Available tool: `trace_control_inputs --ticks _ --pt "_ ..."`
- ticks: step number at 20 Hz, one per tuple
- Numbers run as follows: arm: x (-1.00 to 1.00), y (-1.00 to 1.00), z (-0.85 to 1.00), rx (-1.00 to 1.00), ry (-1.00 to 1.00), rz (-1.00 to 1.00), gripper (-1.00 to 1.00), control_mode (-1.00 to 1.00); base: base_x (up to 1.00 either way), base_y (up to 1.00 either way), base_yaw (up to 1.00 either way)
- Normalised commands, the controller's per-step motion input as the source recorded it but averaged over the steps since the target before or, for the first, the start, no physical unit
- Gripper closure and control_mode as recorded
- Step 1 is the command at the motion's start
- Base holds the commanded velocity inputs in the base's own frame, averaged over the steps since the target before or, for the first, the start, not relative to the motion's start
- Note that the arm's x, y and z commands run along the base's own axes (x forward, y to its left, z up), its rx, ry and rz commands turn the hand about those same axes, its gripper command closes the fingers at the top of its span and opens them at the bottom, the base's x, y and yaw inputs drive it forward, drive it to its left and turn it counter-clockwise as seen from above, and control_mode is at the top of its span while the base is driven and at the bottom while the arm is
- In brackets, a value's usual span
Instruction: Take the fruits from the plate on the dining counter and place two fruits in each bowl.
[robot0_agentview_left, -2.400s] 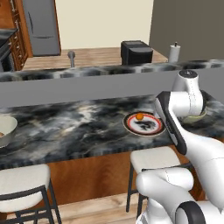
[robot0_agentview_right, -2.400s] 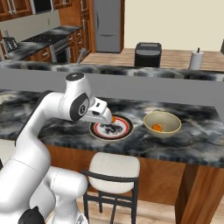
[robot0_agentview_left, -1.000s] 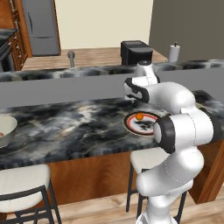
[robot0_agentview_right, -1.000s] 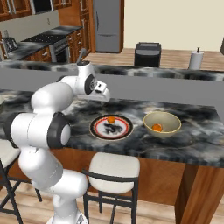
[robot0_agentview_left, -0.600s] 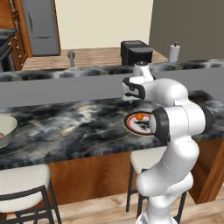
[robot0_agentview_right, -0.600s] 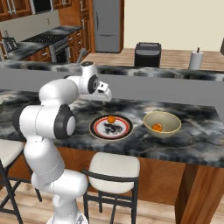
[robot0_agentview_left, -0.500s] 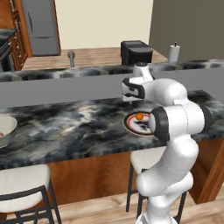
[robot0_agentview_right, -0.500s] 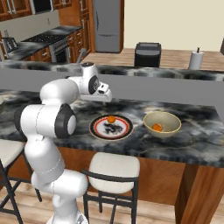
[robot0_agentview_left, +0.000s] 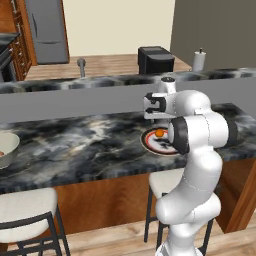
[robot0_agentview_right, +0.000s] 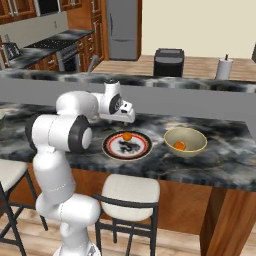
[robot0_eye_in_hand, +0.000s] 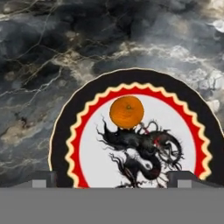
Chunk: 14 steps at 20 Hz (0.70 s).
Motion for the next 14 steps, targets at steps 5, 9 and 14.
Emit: trace_control_inputs --ticks 5,9,14 --pt "0.41 -0.1 -0.5 0.02 0.0 0.0 -1.0 -1.0 0.0 0.0 0.0" --pt "0.51 0.0 -0.39 0.0 0.0 0.0 -1.0 -1.0 0.0 0.0 0.0" --pt "0.29 -0.14 -0.28 0.0 0.0 0.0 -1.0 -1.0 0.0 0.0 0.0"
